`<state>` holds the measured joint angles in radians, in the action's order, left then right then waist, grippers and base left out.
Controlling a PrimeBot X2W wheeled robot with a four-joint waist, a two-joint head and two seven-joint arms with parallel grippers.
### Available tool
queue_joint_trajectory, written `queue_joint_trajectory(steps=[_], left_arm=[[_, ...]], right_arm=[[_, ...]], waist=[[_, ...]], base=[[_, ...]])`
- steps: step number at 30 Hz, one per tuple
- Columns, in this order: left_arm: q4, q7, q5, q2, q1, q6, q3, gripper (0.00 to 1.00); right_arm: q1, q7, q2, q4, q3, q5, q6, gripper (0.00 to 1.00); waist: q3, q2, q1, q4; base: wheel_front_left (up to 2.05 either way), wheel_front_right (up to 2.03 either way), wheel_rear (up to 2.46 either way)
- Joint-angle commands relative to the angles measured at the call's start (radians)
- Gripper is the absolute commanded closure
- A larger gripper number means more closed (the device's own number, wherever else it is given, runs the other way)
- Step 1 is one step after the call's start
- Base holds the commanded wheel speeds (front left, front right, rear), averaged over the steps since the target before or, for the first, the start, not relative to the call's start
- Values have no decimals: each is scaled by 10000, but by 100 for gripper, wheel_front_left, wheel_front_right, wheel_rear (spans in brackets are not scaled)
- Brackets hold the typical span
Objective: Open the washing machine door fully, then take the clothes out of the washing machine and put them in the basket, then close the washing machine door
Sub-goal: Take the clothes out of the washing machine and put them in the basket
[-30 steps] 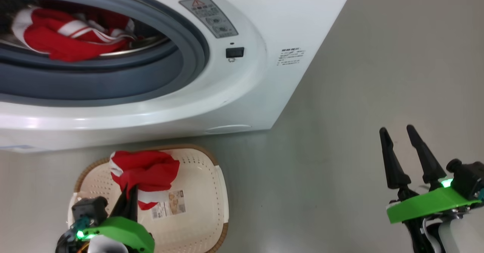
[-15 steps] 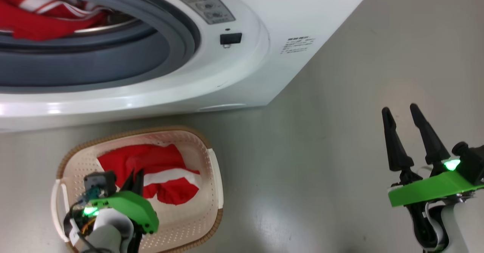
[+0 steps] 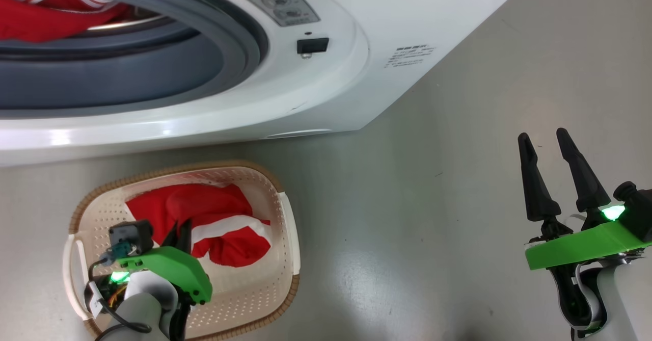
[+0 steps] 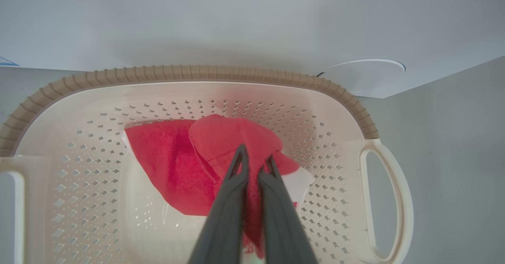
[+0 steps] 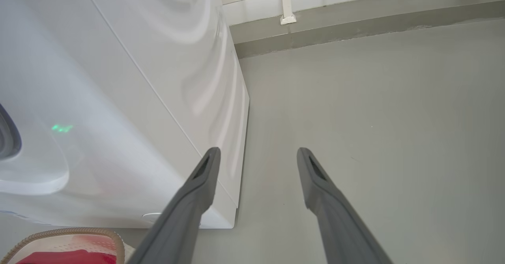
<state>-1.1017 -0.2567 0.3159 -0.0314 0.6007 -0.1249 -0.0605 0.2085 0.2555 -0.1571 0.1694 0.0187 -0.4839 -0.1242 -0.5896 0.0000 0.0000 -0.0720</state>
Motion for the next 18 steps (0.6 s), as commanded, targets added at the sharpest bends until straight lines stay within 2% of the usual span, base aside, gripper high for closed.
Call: queue_joint_trajectory(steps=[1,2,3,12,18], left_arm=[[51,-51,89,-247,-79,-57,280,51],[50,-51,103,-245,-83,-57,287,23],[82,-51,129,-243,-91,-57,315,0],[555,-51,299,-222,-417,-57,571,0],[1364,-51,307,-212,-844,-57,708,0]], right_arm=[[-68,63,-135,-210,185,31,-65,0],[-71,63,-132,-207,184,34,-65,0],[-76,63,-131,-201,182,35,-65,0],[-176,63,-197,-94,168,35,-65,0],[-336,63,-245,-9,189,36,-65,0]], waist=[[37,0,0,12],[59,0,0,18],[85,0,0,27],[597,0,0,136],[1138,0,0,279]], base=[[0,0,0],[0,0,0],[0,0,0],[0,0,0],[0,0,0]])
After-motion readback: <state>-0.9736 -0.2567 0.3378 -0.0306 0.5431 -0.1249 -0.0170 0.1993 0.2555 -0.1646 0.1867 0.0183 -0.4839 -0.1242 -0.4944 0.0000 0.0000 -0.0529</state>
